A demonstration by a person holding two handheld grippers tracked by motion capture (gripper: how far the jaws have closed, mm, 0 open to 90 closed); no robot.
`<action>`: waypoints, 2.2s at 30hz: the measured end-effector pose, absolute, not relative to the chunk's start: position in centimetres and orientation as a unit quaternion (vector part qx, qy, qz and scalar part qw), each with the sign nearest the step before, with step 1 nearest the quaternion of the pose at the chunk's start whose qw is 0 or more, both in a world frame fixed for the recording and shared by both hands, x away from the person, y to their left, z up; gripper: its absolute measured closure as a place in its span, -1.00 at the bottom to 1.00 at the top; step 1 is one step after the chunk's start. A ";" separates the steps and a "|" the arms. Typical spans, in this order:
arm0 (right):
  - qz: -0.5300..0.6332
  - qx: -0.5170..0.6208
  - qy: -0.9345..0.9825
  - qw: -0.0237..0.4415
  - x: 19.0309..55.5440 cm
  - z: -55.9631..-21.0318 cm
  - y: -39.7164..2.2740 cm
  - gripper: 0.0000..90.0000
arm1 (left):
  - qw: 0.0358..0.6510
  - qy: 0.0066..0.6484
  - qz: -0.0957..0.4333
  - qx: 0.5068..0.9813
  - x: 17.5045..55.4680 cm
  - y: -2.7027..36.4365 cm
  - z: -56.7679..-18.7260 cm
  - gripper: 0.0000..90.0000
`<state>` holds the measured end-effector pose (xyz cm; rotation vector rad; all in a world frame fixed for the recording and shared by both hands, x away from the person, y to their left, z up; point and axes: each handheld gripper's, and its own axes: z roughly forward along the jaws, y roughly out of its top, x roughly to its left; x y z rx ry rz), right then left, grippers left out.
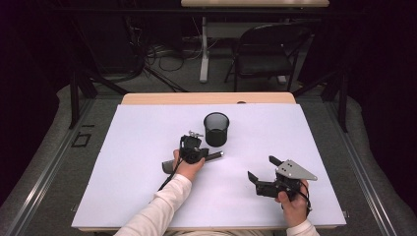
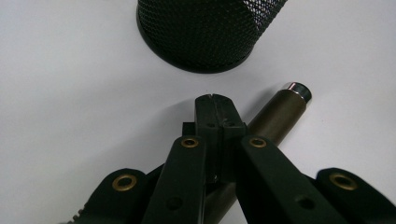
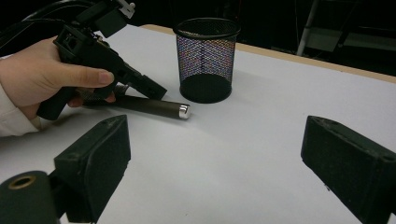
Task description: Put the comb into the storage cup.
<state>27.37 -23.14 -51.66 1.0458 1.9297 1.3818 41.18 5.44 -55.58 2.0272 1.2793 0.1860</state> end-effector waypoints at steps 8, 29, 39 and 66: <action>0.514 0.387 0.717 0.270 27.4 -51.7 -23.2 -0.81 | 0.354 0.492 0.072 0.792 40.9 5.3 -55.6 1.00; 0.513 0.386 0.719 0.266 27.4 -51.8 -23.1 -0.78 | 0.344 0.474 0.070 0.808 40.2 5.7 -55.4 1.00; 0.514 0.385 0.719 0.266 27.5 -51.8 -23.1 -0.77 | 0.339 0.463 0.066 0.816 39.5 5.7 -55.3 1.00; 0.510 0.385 0.723 0.262 27.4 -51.8 -23.0 -0.76 | 0.322 0.416 0.076 0.847 36.6 6.5 -54.8 1.00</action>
